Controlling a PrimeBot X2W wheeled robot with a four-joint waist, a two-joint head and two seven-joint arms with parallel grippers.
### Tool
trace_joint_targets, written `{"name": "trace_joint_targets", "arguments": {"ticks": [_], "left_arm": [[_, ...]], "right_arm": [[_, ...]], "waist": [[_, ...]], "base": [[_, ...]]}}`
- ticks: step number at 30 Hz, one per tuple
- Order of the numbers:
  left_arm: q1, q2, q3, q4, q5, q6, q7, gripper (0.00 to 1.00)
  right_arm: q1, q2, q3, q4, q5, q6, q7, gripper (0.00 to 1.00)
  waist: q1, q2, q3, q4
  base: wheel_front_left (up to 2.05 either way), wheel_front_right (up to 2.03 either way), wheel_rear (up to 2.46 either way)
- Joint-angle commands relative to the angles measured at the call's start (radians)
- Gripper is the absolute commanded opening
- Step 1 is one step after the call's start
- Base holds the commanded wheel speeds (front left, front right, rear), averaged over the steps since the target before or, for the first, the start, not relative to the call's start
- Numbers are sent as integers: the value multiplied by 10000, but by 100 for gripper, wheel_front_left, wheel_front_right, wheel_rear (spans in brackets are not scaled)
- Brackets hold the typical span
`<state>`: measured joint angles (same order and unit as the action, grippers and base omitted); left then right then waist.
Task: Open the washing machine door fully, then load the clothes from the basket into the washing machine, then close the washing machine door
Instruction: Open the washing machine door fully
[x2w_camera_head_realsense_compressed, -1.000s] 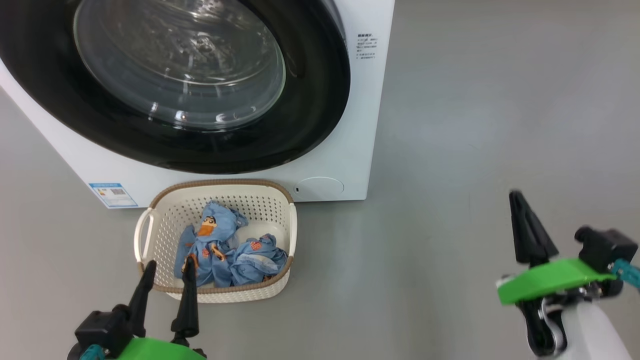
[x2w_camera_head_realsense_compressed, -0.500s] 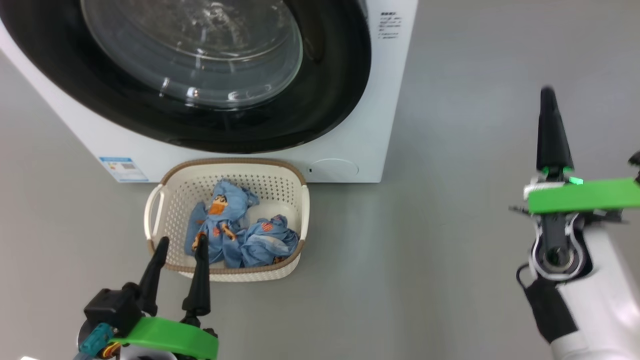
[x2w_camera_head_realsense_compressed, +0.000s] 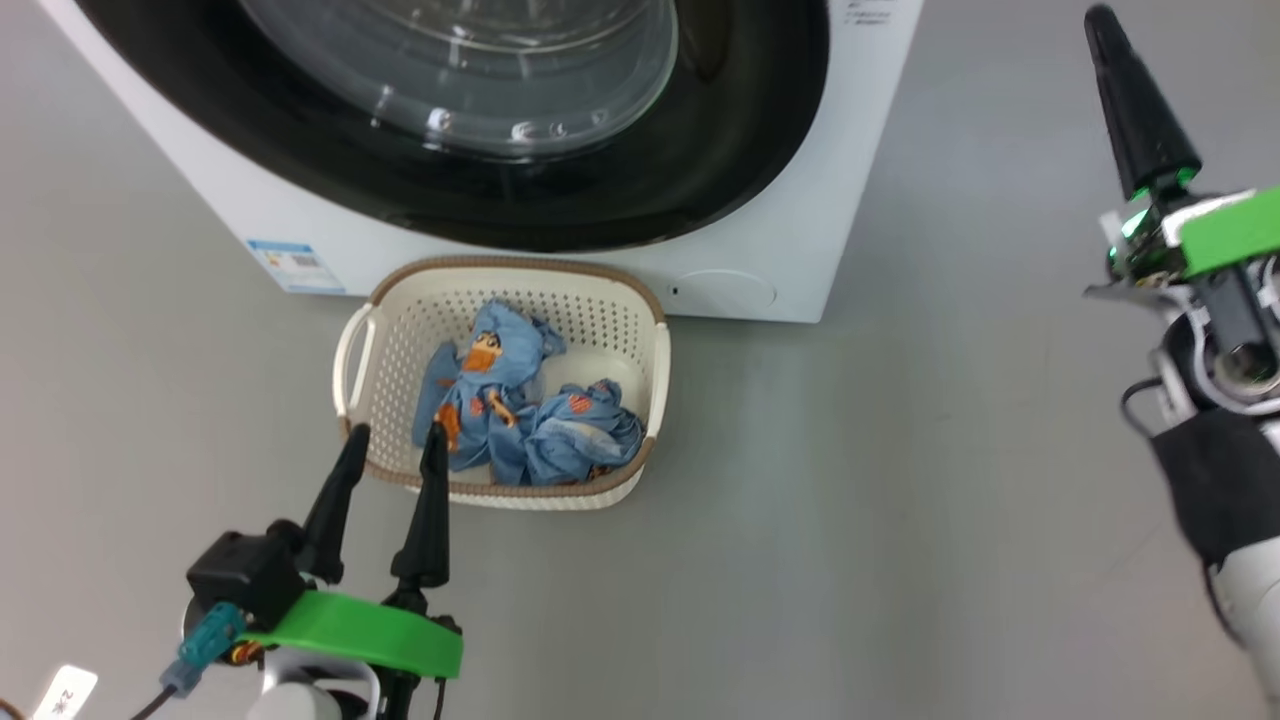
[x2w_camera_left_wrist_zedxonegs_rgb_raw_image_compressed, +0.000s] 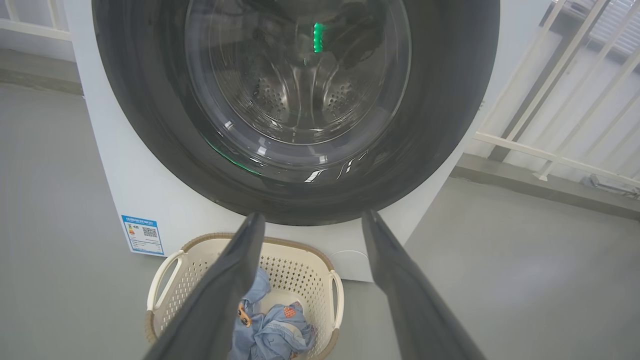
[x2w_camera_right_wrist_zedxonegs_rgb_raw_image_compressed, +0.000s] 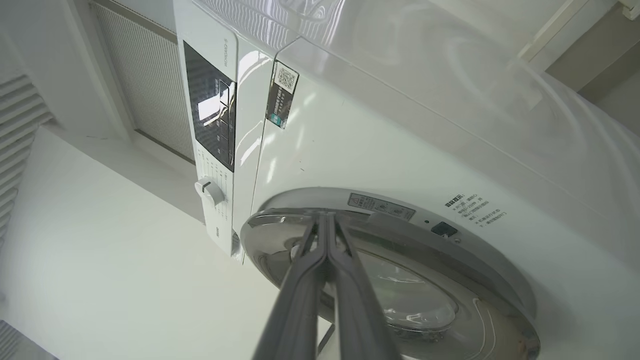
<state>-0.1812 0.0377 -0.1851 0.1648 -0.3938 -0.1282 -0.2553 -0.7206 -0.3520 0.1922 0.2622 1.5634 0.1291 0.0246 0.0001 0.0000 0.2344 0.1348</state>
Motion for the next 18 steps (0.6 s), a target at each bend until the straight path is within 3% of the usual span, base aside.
{"name": "trace_joint_targets", "arguments": {"ticks": [1, 9, 18], "left_arm": [[-358, 126, 244, -311, -80, -25, -65, 100], [-684, 126, 16, -413, -265, -25, -65, 100], [-1078, 126, -171, -596, -415, -25, -65, 100]], "right_arm": [[-324, -173, 199, -150, 138, 16, 343, 0], [-1497, -589, 83, 531, 814, 16, 2146, 0], [-2606, -700, -303, 1117, 872, 16, 3148, 0]], "waist": [[-1, 0, 318, 272], [-1, 0, 922, 533], [-1, 0, 1616, 743]], "base": [[0, 0, 0], [0, 0, 0], [0, 0, 0]]}}
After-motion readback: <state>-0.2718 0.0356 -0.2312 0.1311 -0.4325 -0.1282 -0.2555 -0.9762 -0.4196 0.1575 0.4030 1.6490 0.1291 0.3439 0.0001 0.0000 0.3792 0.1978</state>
